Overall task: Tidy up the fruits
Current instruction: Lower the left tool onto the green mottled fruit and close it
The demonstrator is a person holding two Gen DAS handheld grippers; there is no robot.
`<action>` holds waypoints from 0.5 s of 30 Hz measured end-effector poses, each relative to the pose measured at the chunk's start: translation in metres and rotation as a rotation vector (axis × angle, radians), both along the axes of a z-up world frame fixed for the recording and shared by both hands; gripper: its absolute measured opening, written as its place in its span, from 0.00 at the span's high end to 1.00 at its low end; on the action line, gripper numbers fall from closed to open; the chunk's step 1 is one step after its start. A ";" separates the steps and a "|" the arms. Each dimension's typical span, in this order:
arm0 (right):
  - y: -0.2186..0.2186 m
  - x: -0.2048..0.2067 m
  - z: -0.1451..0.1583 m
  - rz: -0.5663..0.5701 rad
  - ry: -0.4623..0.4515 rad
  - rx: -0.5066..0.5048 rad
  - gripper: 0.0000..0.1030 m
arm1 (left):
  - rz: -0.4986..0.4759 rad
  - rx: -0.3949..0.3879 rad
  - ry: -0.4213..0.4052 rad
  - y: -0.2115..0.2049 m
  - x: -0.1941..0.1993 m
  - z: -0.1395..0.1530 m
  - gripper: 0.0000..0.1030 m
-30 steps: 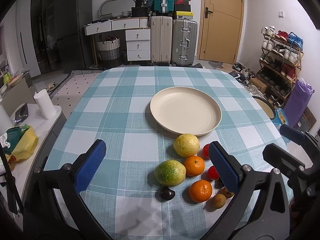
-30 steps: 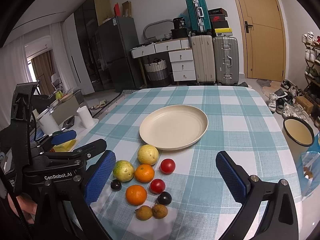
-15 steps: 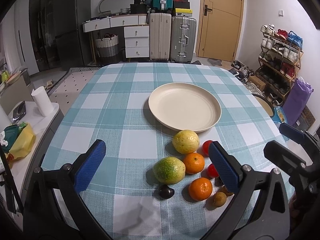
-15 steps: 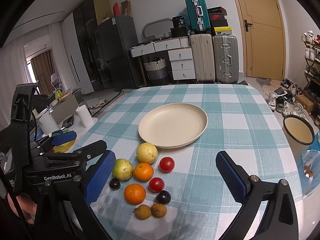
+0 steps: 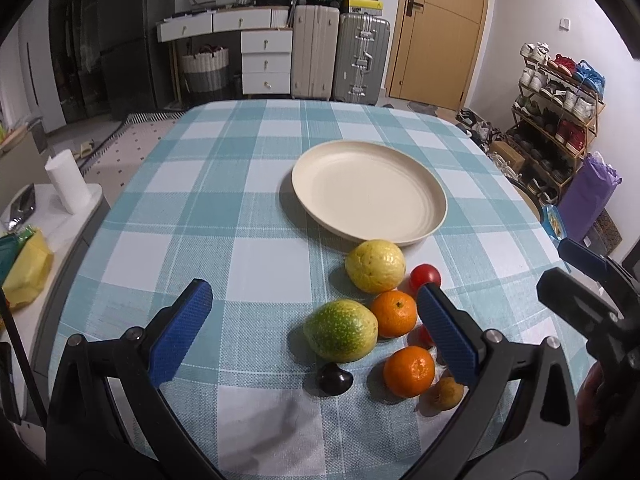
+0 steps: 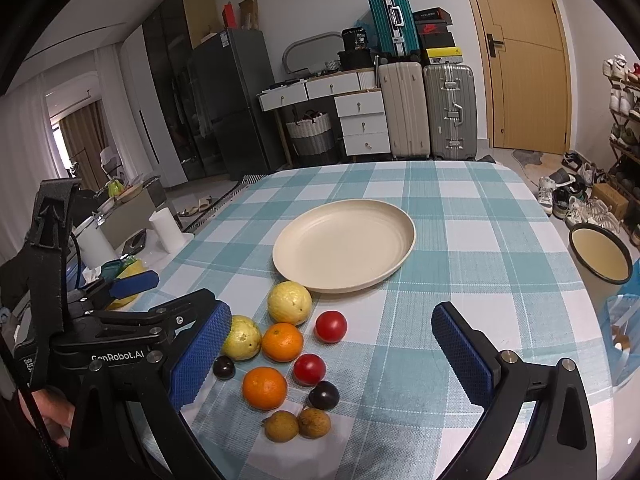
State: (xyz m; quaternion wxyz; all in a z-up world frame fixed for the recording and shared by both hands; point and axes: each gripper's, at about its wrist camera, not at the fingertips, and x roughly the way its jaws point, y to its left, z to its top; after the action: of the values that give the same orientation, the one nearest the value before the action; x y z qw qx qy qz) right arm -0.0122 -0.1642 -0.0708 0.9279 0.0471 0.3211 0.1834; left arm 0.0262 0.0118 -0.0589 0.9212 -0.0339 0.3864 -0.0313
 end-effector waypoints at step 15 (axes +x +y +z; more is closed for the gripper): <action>0.004 0.027 -0.021 -0.002 0.065 -0.005 0.01 | -0.072 -0.170 0.148 0.021 0.027 -0.043 0.06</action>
State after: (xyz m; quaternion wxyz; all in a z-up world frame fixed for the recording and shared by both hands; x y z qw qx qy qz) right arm 0.0151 -0.1602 -0.0920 0.9173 0.0511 0.3514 0.1799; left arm 0.0534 0.0330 -0.1017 0.8822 -0.1004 0.4503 -0.0945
